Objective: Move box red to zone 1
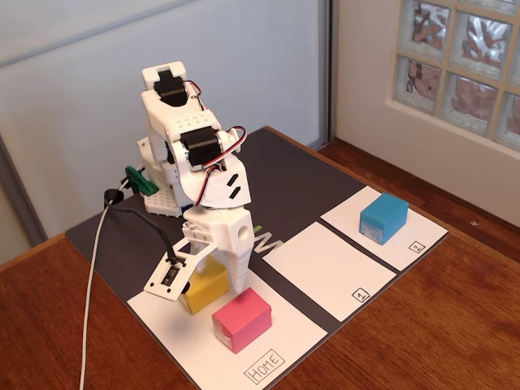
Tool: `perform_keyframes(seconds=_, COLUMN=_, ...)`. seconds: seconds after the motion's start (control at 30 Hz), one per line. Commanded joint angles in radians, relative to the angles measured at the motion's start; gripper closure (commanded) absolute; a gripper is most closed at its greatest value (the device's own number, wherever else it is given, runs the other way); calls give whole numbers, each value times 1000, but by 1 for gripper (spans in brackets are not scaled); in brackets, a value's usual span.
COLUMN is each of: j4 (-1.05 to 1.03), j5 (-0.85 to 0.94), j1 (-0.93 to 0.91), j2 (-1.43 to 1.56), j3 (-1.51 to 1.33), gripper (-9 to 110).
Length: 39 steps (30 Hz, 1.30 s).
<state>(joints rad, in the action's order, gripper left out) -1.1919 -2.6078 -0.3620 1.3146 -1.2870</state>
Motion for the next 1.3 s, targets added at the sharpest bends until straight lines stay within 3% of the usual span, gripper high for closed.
perform_keyframes(seconds=0.0, j4=40, j5=-51, j1=17, j2=-2, j3=46, gripper=53)
perform_keyframes(seconds=0.5, j4=58, j5=-25, j1=60, j2=-288, j3=400, gripper=59)
perform_keyframes(seconds=0.77, j4=6, j5=18, j1=74, j2=-293, j3=396, gripper=67)
perform_keyframes(seconds=1.13, j4=-63, j5=35, j1=52, j2=-219, j3=394, gripper=67)
perform_keyframes(seconds=1.27, j4=-77, j5=61, j1=37, j2=-209, j3=393, gripper=61)
